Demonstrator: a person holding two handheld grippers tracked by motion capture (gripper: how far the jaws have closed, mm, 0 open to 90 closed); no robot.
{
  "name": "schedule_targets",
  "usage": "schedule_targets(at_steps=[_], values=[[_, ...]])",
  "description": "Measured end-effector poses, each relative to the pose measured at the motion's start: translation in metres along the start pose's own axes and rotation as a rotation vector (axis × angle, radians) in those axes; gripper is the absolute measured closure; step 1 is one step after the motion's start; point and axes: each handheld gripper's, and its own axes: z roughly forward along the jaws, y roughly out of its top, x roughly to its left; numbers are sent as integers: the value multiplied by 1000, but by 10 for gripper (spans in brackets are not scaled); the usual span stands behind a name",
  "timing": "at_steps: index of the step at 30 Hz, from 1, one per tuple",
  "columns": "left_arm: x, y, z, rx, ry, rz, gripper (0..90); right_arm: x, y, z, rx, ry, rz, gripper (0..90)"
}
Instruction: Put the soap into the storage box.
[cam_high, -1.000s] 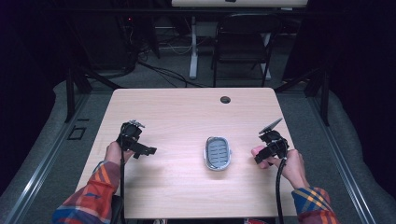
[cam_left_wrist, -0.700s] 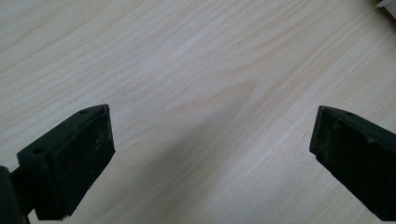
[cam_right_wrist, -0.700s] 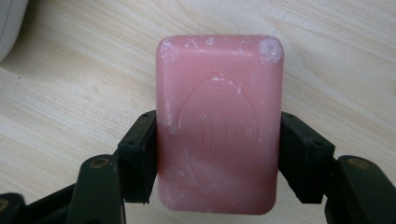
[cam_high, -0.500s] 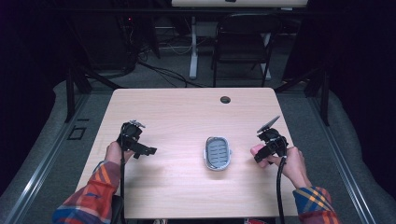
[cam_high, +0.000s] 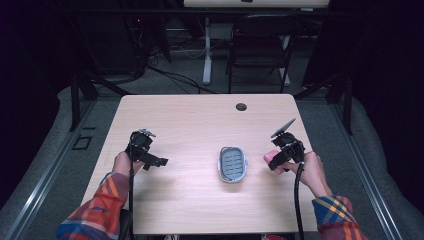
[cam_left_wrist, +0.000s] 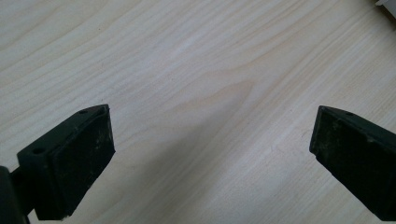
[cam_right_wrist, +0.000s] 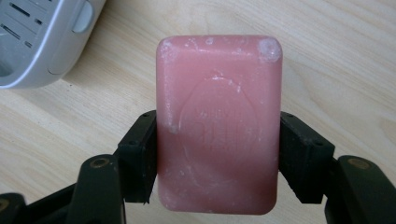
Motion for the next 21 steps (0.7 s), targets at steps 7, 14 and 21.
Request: schedule_targets(at_steps=[7,14,21], values=[[0,0,-1,1,-2,3,0,7,10,0,-7,-5,-12,370],[0,-1,-2,-2,1,3,0,12,14,-5,-10,-3,-27,370],[0,0,-1,0,-2,4,0,10,16,-8,-4,-12,-44,370]])
